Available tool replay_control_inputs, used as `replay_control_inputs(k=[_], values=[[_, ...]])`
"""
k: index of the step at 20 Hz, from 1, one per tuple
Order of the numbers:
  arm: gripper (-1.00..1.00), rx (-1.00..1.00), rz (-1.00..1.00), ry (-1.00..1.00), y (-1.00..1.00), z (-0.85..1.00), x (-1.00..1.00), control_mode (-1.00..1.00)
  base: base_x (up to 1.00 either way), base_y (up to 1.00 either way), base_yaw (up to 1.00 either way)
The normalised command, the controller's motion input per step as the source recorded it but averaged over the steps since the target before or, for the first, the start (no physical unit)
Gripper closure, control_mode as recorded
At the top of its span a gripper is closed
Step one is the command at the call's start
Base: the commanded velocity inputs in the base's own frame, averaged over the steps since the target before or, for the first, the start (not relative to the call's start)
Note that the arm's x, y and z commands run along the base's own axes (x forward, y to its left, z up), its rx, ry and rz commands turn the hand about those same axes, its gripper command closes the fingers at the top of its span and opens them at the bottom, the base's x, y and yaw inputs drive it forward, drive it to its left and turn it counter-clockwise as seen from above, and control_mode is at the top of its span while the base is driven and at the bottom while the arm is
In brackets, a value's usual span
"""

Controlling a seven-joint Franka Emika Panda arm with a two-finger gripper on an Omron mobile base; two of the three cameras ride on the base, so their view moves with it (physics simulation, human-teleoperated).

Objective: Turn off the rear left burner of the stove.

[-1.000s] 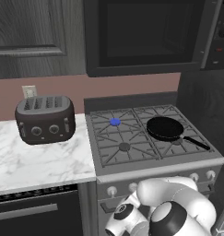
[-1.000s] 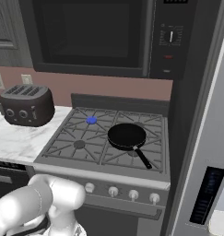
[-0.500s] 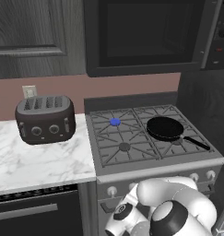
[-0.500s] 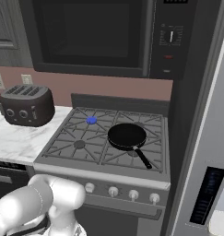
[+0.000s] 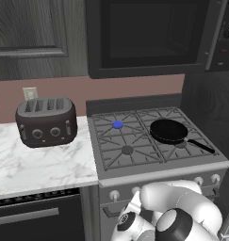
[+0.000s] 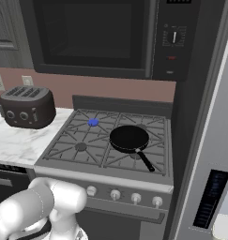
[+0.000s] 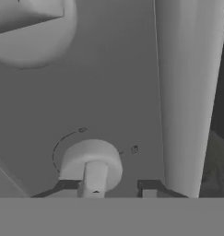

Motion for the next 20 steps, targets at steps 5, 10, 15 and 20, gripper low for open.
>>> replay_control_inputs(k=[5, 10, 15, 20], values=[[1.0, 0.01, 0.15, 0.08, -0.25, 0.3, 0.42, -1.0, 0.0, 0.0, 0.0], [1.0, 0.03, 0.16, 0.09, -0.48, 0.3, 0.28, -1.0, 0.0, 0.0, 0.0], [1.0, 0.0, 0.13, 0.06, -0.64, 0.35, 0.23, -1.0, 0.0, 0.0, 0.0], [1.0, 0.02, 0.06, 0.07, -0.67, 0.45, 0.29, -1.0, 0.0, 0.0, 0.0]])
